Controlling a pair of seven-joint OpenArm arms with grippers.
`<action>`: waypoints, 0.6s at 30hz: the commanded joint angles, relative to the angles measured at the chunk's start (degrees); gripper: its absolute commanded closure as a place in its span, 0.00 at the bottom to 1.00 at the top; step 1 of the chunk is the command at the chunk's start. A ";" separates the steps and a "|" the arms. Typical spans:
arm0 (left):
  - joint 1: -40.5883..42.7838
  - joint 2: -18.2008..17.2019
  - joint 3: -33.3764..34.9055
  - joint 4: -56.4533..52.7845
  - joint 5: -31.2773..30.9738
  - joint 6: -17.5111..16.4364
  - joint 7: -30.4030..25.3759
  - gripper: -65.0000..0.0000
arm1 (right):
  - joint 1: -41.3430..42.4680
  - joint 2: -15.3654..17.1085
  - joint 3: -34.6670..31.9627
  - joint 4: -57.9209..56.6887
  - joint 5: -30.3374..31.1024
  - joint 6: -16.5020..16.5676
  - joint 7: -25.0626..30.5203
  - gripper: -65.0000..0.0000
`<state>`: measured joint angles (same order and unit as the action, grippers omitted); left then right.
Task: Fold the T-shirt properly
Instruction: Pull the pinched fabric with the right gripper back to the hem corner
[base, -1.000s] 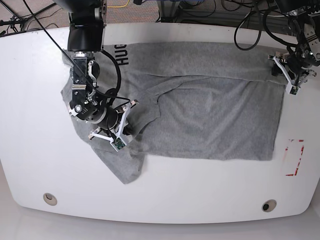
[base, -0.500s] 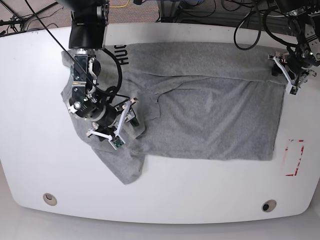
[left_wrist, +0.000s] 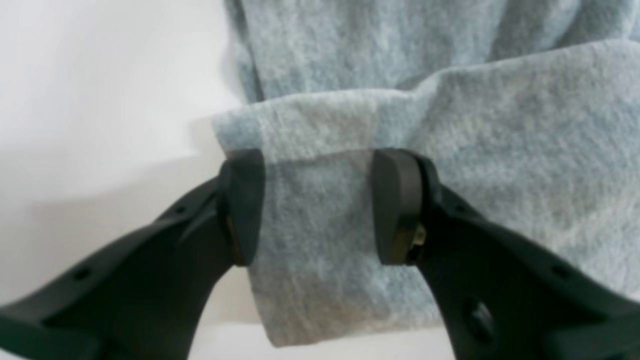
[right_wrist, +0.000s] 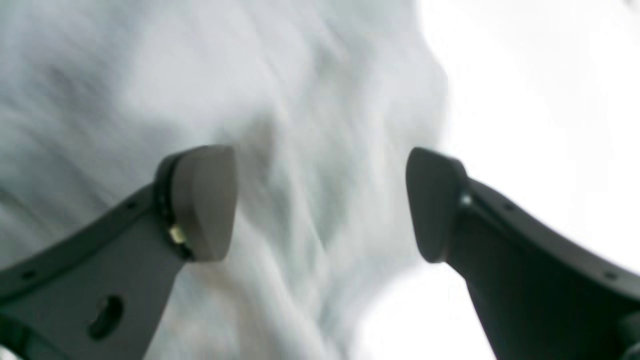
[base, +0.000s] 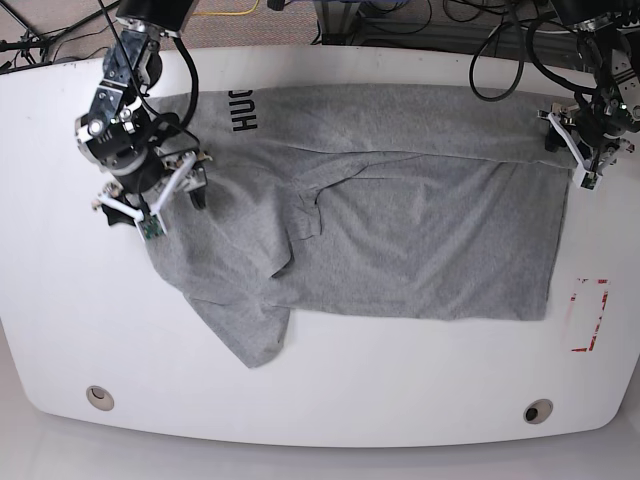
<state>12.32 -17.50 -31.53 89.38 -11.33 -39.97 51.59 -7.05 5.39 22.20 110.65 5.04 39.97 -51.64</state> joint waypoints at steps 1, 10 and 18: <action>-0.14 -0.83 -1.22 2.88 -0.14 -0.03 -0.21 0.52 | -3.10 0.28 3.78 2.71 0.81 0.03 0.60 0.23; 0.30 -0.57 -2.45 5.78 -0.23 -0.03 -0.21 0.52 | -10.49 -0.07 11.78 2.80 1.16 0.03 0.69 0.23; 0.21 -0.48 -2.45 5.87 -0.23 -0.03 -0.21 0.52 | -13.13 -0.16 12.31 2.62 1.16 0.03 0.69 0.23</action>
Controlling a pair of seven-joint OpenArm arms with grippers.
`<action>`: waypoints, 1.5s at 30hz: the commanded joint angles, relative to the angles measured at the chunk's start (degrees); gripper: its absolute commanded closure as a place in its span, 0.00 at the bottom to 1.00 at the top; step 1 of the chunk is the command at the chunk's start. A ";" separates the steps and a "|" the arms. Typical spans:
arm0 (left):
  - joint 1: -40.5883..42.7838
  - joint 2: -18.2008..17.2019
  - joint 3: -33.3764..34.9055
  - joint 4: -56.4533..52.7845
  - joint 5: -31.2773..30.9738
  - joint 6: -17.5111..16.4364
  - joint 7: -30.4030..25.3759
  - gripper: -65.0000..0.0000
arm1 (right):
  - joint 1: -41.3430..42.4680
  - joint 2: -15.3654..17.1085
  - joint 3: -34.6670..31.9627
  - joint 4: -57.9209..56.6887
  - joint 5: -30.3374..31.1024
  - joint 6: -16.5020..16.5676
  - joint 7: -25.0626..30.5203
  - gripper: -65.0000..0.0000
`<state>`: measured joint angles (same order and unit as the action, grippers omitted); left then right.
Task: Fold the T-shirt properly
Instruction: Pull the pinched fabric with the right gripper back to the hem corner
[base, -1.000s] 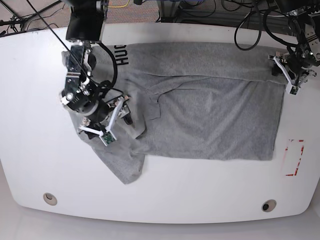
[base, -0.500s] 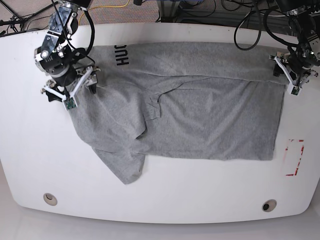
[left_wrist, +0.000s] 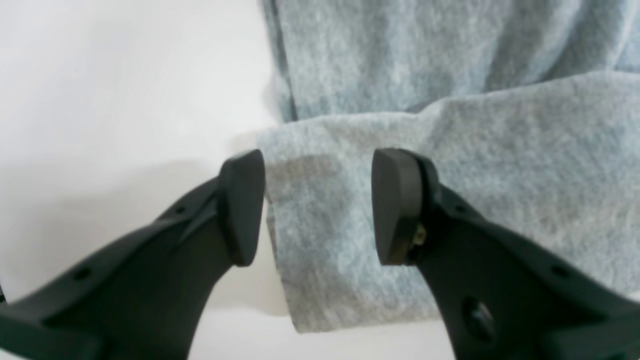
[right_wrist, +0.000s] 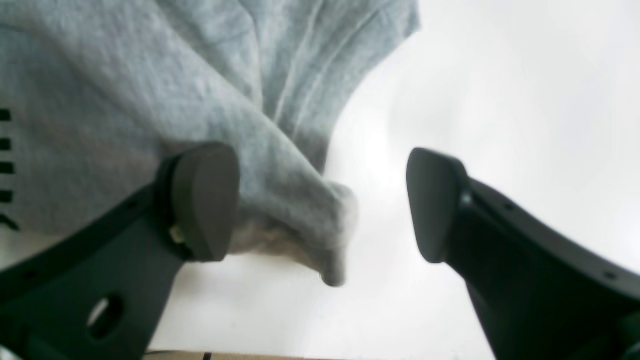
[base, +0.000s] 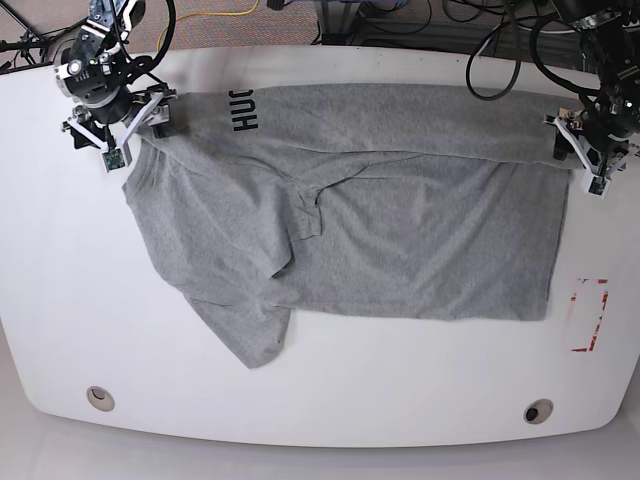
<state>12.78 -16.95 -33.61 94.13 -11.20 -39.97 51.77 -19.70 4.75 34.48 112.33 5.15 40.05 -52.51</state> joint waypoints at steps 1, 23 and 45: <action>-0.25 -1.03 -0.37 1.13 -0.36 -0.03 -0.38 0.52 | -0.74 0.48 0.03 0.85 1.05 -0.05 1.57 0.23; 0.19 1.35 -8.64 4.64 -0.36 -0.03 -0.30 0.36 | -1.00 -0.75 -0.15 -11.28 1.05 -0.05 7.90 0.64; 2.57 2.14 -7.76 -3.27 -0.27 -0.03 -0.30 0.29 | -1.09 -1.02 -0.15 -11.10 1.05 -0.05 7.90 0.72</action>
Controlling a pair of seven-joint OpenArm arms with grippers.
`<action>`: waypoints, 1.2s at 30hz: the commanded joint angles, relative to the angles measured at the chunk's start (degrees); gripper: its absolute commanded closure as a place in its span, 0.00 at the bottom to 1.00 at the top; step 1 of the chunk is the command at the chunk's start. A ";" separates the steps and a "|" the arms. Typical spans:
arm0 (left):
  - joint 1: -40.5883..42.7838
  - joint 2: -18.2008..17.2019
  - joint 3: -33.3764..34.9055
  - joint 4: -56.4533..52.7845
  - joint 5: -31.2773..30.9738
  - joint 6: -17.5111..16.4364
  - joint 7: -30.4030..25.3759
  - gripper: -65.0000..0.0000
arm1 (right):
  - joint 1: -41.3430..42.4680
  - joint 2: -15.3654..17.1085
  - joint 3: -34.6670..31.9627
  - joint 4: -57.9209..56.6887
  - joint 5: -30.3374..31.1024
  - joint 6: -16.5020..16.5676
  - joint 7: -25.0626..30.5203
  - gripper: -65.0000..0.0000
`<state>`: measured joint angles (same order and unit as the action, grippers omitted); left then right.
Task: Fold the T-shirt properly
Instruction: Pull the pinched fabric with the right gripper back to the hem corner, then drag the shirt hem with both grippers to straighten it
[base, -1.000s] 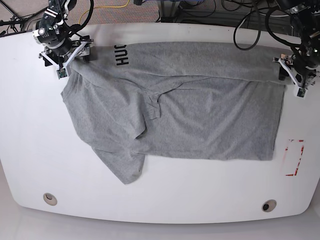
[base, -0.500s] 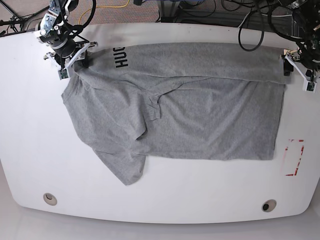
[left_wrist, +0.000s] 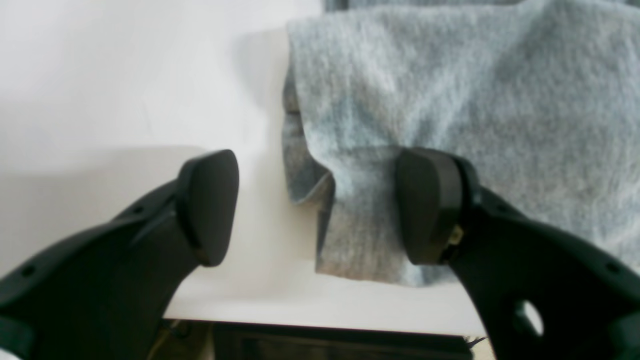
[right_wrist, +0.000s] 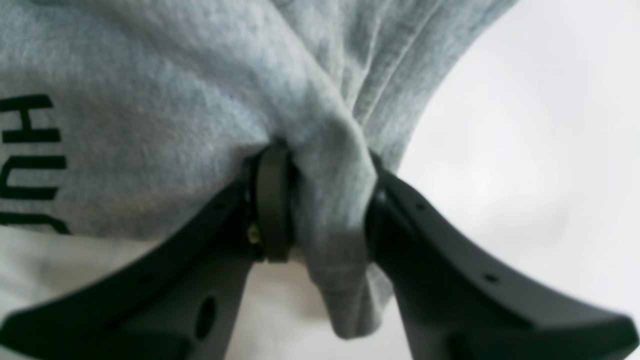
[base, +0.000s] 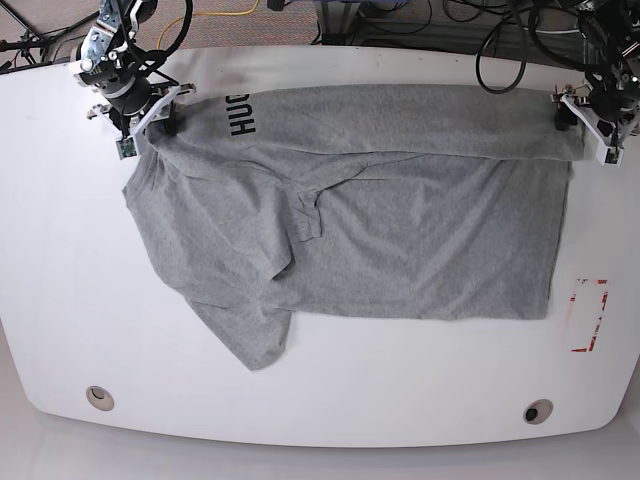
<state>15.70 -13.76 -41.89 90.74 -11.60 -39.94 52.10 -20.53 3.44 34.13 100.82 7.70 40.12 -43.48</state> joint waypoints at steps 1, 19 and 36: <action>-0.36 -1.05 0.88 0.03 0.12 -0.06 -0.62 0.30 | -0.26 0.29 0.20 0.42 -1.51 -0.12 -1.13 0.72; 3.86 -1.05 4.39 1.96 0.39 -0.06 -0.62 0.94 | -0.70 0.56 0.20 0.42 -1.51 -0.12 -1.57 1.00; 10.80 -1.14 4.31 7.50 0.12 -0.06 -0.62 0.94 | -9.22 0.73 0.38 8.68 -1.77 -0.12 -3.59 0.99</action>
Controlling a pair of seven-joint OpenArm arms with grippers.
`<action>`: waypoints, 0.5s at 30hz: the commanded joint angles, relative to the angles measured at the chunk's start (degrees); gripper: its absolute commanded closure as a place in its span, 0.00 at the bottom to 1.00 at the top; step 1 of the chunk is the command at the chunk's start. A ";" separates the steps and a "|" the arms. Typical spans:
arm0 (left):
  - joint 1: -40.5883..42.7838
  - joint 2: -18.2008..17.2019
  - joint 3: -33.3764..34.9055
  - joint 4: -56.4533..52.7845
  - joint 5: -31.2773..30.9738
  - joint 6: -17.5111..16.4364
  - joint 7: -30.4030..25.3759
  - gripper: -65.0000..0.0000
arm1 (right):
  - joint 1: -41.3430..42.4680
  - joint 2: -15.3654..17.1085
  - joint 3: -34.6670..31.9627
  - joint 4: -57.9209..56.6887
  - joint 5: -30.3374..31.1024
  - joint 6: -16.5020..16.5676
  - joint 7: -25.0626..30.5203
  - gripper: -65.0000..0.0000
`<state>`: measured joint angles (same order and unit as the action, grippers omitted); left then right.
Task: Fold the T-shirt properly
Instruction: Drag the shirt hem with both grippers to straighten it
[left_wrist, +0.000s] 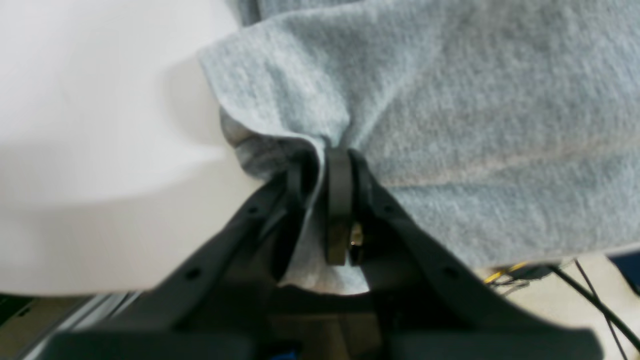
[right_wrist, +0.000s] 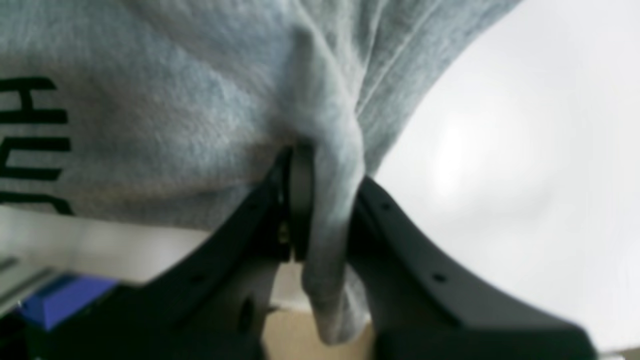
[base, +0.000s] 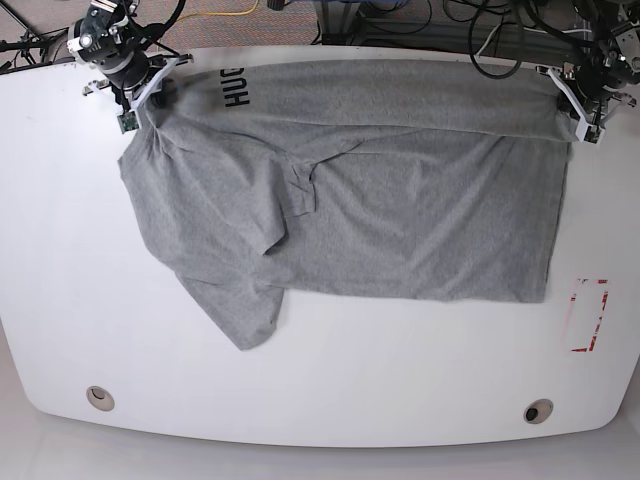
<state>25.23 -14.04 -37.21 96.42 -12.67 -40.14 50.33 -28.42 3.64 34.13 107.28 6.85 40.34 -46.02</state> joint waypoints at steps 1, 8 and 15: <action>1.36 -0.86 -0.37 2.17 1.19 0.14 1.15 0.94 | -1.86 0.54 0.38 2.56 -1.01 -0.34 -1.06 0.99; 1.45 -0.86 -0.28 2.79 1.28 0.14 1.15 0.94 | -2.83 0.54 0.46 3.18 -1.18 -0.34 -1.41 0.99; 1.45 -0.86 -0.11 2.79 1.28 0.14 1.15 0.77 | -3.71 0.54 2.84 3.35 -0.74 -0.34 -1.41 0.85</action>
<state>26.55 -14.00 -37.06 98.17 -11.97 -40.14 51.53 -31.59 3.42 35.29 109.51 6.48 40.47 -47.16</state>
